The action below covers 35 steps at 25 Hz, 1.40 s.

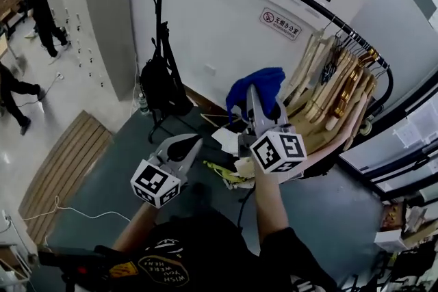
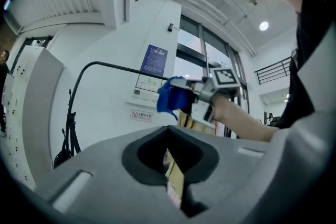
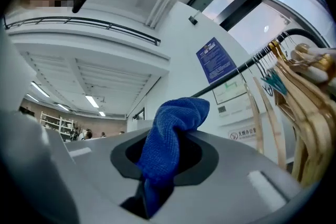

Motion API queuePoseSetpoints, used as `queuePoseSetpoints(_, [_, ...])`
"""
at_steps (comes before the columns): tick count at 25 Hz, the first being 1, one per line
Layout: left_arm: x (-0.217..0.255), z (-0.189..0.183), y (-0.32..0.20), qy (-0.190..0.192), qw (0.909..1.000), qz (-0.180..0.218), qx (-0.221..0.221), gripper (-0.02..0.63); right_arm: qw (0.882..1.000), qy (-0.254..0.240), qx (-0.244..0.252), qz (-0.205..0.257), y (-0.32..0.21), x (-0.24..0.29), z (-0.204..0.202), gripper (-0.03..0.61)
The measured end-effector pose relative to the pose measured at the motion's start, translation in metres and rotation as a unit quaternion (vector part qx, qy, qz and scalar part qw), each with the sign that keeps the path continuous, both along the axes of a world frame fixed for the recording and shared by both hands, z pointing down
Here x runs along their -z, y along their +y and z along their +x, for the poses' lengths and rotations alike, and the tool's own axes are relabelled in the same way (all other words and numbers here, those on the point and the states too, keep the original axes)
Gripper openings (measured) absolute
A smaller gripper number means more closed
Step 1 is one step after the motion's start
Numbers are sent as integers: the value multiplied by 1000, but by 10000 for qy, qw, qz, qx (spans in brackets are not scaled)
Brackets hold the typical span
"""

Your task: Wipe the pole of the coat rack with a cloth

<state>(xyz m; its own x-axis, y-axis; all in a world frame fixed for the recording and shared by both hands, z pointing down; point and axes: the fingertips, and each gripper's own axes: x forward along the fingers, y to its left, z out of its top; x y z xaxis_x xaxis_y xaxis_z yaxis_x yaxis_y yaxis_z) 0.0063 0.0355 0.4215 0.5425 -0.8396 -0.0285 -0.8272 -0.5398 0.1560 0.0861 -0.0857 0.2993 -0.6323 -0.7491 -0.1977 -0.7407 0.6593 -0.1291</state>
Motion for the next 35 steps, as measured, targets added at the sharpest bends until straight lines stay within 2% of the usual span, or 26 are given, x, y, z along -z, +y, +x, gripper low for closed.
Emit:
queuePoseSetpoints(4, [17, -10, -52, -250, 9993, 276, 47, 2, 9977, -504, -375, 254, -95, 69, 12, 80])
queuePoseSetpoints(8, [42, -25, -111, -382, 9977, 527, 180, 2, 9907, -989, -844, 394, -174, 114, 42, 81])
queuePoseSetpoints(12, [41, -25, -160, -291, 9976, 555, 293, 2, 9775, -1511, -1379, 522, -223, 130, 77, 74])
queuePoseSetpoints(16, [25, -12, -198, -199, 9990, 399, 99, 2, 9746, -1511, -1505, 680, -256, 137, 70, 75])
queuePoseSetpoints(20, [25, -13, -222, -104, 9993, 363, -67, 2, 9781, -1455, -1323, 676, -270, 140, 35, 75])
queuePoseSetpoints(27, [46, -44, -251, -144, 9983, 518, -221, 2, 9883, -1201, -771, 534, -300, 151, -70, 84])
queuePoseSetpoints(35, [49, -112, -246, -142, 9982, 534, 211, 2, 9979, -617, 33, 178, -346, 161, -219, 84])
